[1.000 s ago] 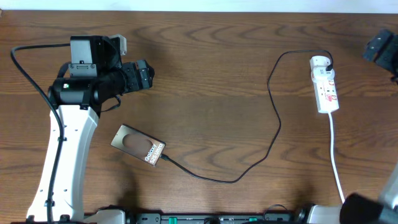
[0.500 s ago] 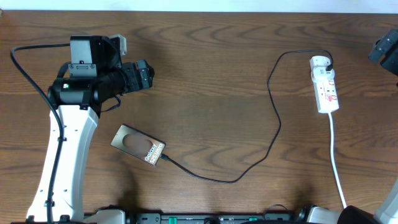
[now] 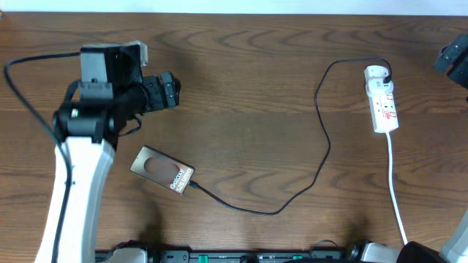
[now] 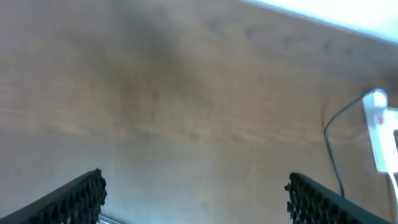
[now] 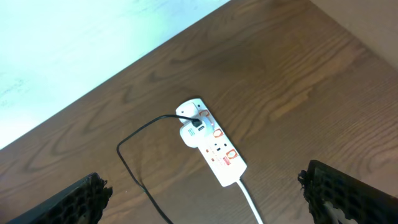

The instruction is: Plug charger to phone and switch on socket

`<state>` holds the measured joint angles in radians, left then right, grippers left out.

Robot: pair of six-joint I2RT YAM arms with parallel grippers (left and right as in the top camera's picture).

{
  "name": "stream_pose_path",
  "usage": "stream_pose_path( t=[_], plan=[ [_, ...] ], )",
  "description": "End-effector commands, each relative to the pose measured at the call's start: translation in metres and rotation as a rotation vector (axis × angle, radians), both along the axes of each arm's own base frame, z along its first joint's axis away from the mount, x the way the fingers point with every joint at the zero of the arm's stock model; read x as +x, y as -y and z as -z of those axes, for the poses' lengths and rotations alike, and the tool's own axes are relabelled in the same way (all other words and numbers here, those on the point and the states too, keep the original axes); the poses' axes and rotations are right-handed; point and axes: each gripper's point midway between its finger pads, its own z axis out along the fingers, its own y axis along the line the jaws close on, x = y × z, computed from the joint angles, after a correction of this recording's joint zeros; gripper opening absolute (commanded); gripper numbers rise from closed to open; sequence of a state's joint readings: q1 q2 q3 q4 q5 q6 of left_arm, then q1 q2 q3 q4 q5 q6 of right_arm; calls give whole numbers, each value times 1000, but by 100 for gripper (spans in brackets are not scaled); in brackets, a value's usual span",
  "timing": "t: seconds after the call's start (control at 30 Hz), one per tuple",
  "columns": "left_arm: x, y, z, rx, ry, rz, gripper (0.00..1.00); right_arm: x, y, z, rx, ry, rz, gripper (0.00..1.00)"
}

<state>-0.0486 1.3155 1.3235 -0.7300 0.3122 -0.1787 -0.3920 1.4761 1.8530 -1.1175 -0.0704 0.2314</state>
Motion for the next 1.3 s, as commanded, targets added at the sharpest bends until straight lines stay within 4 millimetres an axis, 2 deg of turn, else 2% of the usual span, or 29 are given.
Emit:
stream_pose_path(
  t=[0.0,0.13,0.27,0.33,0.43,0.6,0.87,1.1,1.27],
  plan=[
    [-5,2,-32,88,188,-29,92,-2,-1,-4,0,9,13,99],
    [-8,9,-70,137,476,-103,92,-2,-1,-3,0,9,13,99],
    [-27,11,-103,90,765,-165,92,-2,-1,-4,0,9,13,99],
    [-40,8,-113,66,886,-171,92,-2,-1,-4,0,9,13,99],
    [-60,3,-115,83,1020,-163,92,-2,-1,-3,0,9,13,99],
    [-87,7,-88,197,1118,-42,92,-2,-1,-3,0,9,13,99],
    [-116,-3,-32,210,1151,12,92,-2,-1,-3,0,9,13,99],
    [-126,-26,4,174,1166,-84,92,-2,-1,-4,0,9,13,99],
    [-122,-41,29,142,1052,-150,92,-2,-1,-4,0,9,13,99]
  ],
)
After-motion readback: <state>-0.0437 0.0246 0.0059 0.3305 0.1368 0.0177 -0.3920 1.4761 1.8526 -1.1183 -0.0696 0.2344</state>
